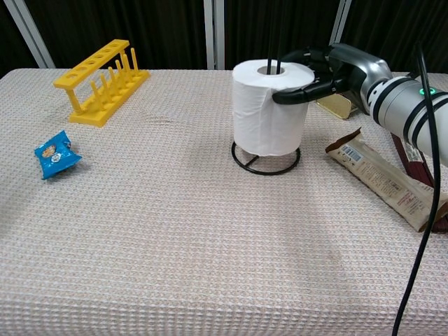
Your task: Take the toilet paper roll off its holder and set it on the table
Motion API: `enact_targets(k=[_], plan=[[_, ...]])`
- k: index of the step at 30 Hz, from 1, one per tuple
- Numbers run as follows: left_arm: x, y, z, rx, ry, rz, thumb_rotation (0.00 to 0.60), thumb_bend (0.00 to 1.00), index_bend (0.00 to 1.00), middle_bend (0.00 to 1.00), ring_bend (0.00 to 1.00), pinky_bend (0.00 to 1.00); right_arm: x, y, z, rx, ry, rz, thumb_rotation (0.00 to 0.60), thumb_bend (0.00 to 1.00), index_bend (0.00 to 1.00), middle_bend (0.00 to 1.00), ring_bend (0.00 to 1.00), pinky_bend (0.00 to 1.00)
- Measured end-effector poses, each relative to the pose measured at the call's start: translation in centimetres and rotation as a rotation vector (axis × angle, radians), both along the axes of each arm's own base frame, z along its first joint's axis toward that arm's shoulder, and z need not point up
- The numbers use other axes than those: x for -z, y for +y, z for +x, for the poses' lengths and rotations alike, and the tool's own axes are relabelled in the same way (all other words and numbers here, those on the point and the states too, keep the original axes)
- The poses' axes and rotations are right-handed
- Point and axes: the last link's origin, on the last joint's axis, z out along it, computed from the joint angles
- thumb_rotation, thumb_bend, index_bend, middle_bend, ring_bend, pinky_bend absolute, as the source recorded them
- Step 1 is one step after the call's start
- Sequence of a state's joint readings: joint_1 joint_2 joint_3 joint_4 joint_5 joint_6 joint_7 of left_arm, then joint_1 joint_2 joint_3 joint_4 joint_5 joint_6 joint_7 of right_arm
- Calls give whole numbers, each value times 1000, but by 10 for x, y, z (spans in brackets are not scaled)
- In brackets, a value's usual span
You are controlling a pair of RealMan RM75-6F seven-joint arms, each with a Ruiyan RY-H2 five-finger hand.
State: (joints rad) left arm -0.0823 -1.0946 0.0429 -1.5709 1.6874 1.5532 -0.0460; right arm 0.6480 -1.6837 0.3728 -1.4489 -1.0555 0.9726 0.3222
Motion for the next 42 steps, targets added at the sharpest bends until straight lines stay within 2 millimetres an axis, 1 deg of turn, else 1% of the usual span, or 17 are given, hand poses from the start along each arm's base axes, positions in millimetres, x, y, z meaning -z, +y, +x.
enact_targets(k=[6,13,16,18,22,24,27,29,32,33,34,36,42], plan=[[1,0,1,1,4,0,442,155,101,55,57,217,-29,6,20,-79,-81,-106,600,223,462,499,437,534],[2,0,1,1,7,1,438,155,101,55,57,217,-73,18,51,-176,-193,-242,600,221,467,485,436,531],[3,-1,2,1,9,-4,441,155,102,55,57,217,-88,22,63,-205,-249,-280,600,219,460,477,436,528],[3,0,2,0,9,-3,440,155,101,55,57,217,-97,25,69,-223,-282,-297,600,217,458,473,436,526],[2,0,1,-1,8,1,440,155,102,55,57,217,-121,35,80,-272,-364,-356,600,215,458,472,436,525],[2,0,1,-1,7,1,440,155,101,55,57,217,-133,40,80,-295,-379,-388,600,214,458,472,436,525],[2,0,1,-1,6,-1,441,155,102,55,57,217,-153,49,71,-322,-368,-448,600,213,458,472,436,525],[2,0,1,-1,6,-1,441,155,102,55,57,217,-164,56,57,-325,-327,-482,600,210,458,472,436,524],[4,1,1,-4,8,-6,441,155,102,55,57,217,-170,66,32,-314,-227,-487,600,209,458,471,435,522],[4,2,2,-3,9,-8,440,155,102,55,57,217,-169,68,24,-309,-197,-477,600,209,457,471,435,522],[5,2,2,0,9,-9,440,155,102,55,57,217,-166,71,13,-303,-162,-457,600,209,457,471,435,522],[5,2,4,5,11,-8,440,155,102,55,57,217,-157,77,-1,-302,-114,-415,600,209,454,470,435,522],[5,2,2,-3,12,-7,441,155,101,55,57,217,-121,101,-45,-349,26,-261,600,210,454,470,434,522]])
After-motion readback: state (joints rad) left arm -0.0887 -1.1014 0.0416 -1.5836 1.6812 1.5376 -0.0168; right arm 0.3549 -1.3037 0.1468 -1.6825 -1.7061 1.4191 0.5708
